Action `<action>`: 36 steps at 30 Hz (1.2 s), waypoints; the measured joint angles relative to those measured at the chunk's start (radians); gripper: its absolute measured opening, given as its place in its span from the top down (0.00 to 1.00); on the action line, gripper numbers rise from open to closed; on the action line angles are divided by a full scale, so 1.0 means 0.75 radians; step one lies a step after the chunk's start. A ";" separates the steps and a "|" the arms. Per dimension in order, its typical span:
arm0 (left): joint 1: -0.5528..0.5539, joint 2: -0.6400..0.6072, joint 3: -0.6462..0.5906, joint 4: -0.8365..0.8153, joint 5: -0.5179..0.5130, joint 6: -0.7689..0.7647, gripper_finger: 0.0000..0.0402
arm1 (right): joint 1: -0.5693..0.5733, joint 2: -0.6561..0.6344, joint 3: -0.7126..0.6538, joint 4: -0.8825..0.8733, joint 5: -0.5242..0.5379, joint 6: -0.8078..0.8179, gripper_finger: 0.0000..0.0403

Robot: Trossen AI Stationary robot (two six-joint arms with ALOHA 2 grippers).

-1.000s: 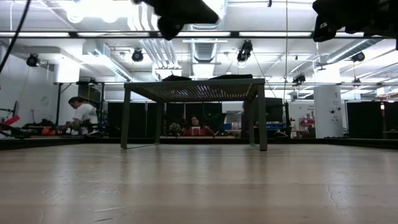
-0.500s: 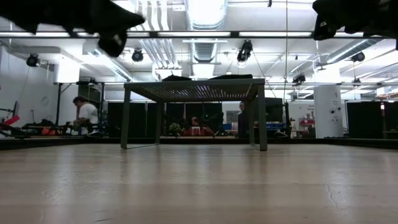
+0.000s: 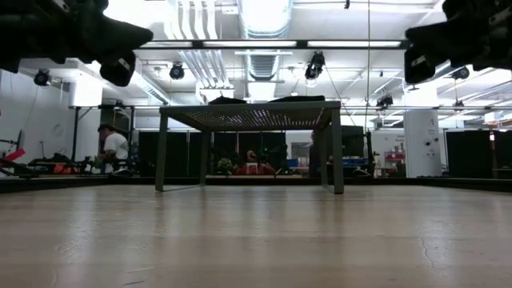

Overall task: Pick & Place Mini shaped plates
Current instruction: Return to Home Position

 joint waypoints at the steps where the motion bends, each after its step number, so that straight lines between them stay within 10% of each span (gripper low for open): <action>1: 0.000 -0.031 -0.017 -0.003 0.002 0.009 1.00 | 0.000 -0.010 -0.022 0.050 -0.014 0.012 0.98; 36: 0.000 -0.390 -0.231 -0.114 -0.180 0.110 1.00 | 0.000 -0.289 -0.157 -0.120 -0.052 -0.282 0.98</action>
